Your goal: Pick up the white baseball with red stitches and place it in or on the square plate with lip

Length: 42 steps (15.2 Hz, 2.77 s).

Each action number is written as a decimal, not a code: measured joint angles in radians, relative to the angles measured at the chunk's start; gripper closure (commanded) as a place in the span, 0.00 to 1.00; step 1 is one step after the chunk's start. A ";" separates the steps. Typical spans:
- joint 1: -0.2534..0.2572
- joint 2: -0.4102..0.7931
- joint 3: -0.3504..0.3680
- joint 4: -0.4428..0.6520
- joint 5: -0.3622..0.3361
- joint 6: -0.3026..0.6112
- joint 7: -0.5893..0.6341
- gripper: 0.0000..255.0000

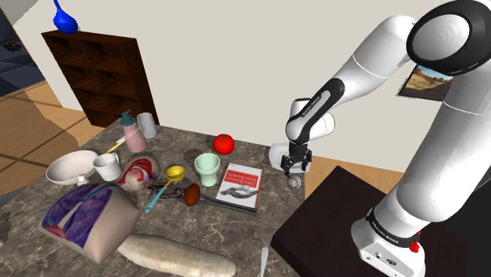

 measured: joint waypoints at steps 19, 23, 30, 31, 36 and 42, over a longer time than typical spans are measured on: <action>-0.008 0.155 0.018 0.011 0.038 0.140 -0.024 1.00; -0.009 0.155 0.018 0.011 0.038 0.140 -0.023 1.00; -0.003 0.102 0.011 0.000 0.028 0.099 -0.013 1.00; -0.002 0.086 0.010 -0.005 0.025 0.087 -0.010 1.00; 0.003 -0.002 0.001 -0.022 0.007 0.017 0.008 1.00; 0.004 -0.097 -0.007 -0.031 -0.015 -0.069 0.026 1.00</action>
